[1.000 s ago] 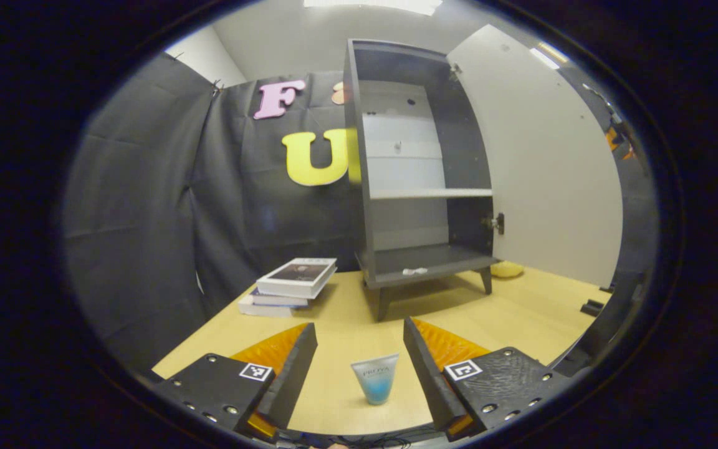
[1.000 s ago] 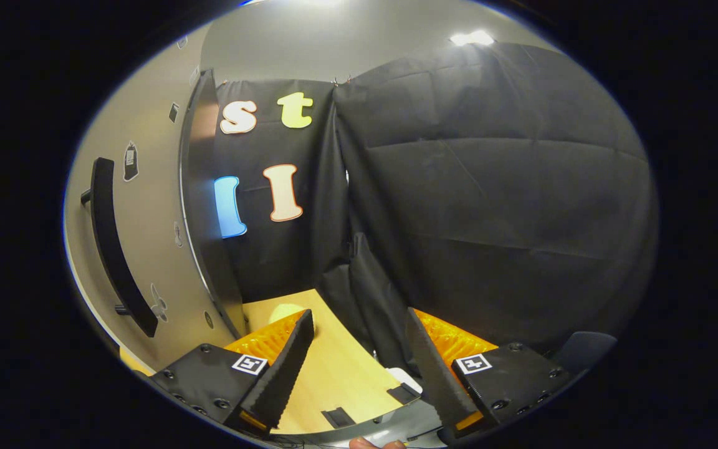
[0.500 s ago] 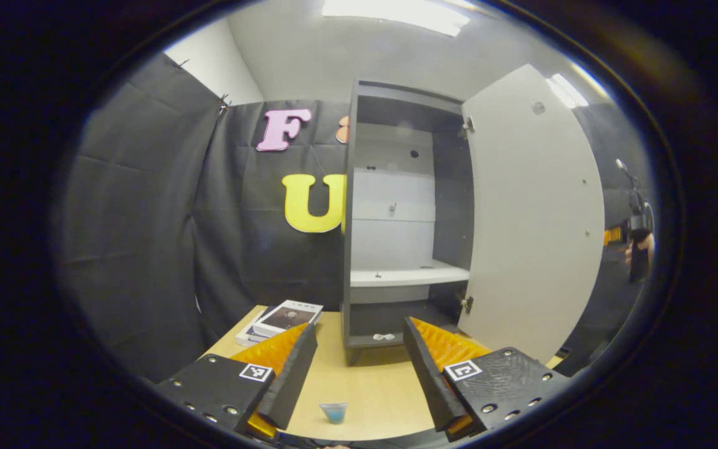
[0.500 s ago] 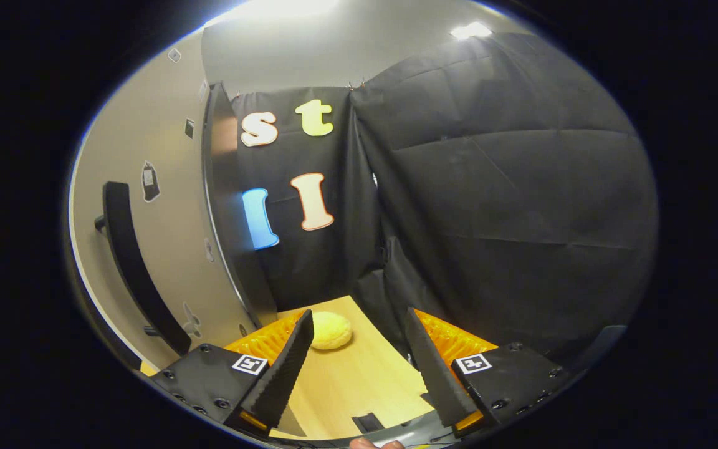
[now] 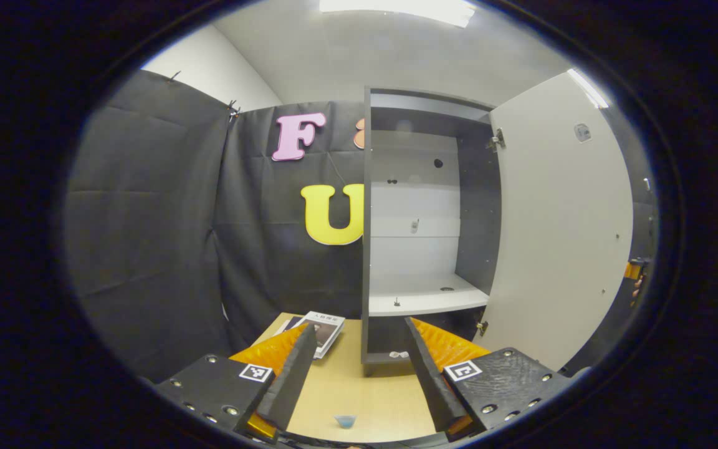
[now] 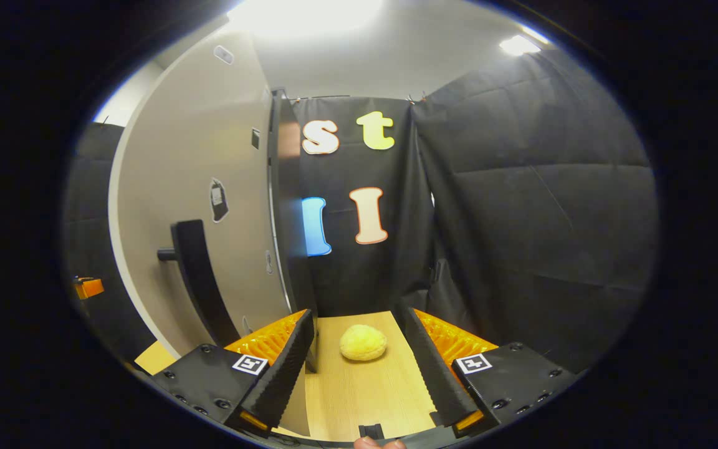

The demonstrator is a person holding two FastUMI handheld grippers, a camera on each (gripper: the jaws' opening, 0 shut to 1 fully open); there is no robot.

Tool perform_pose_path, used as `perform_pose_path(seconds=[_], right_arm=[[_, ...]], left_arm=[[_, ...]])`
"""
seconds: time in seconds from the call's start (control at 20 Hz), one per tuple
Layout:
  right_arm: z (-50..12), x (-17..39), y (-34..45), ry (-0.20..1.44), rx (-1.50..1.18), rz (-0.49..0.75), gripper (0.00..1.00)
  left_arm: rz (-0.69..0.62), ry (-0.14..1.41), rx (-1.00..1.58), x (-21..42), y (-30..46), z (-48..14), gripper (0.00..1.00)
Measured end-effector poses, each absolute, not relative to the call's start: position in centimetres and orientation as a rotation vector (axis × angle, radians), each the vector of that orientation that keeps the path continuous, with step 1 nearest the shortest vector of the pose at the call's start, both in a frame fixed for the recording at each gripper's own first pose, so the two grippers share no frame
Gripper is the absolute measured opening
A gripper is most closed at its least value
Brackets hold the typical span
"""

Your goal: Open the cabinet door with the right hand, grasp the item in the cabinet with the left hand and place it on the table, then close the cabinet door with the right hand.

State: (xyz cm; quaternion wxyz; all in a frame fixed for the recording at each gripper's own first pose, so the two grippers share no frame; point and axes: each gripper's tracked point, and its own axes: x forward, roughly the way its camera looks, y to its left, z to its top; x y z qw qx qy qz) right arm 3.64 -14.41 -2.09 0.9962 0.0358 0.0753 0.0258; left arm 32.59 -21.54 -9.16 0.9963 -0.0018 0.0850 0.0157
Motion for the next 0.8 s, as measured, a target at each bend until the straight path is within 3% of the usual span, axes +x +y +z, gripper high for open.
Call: perform_pose_path(seconds=[0.4, 0.55, 0.6, 0.75, 0.8], right_arm=[[-1.2, 4.3, -13.0, 0.143, 0.119, 0.178, 0.94], [-0.6, 4.5, -12.3, 0.144, 0.165, 0.194, 0.94], [-0.4, 4.5, -12.2, 0.147, 0.163, 0.190, 0.90], [0.0, 4.2, -11.6, 0.159, 0.124, 0.170, 0.93], [0.2, 4.1, -11.5, 0.163, 0.105, 0.157, 0.89]], left_arm=[[0.154, 0.227, -0.010, 31.9, -19.7, -9.7, 0.84], [0.155, 0.219, -0.011, 32.3, -19.6, -9.7, 0.84], [0.152, 0.226, -0.014, 32.2, -19.6, -9.9, 0.84], [0.128, 0.253, -0.044, 31.8, -20.3, -10.1, 0.85], [0.125, 0.257, -0.043, 31.8, -20.2, -10.1, 0.84]])
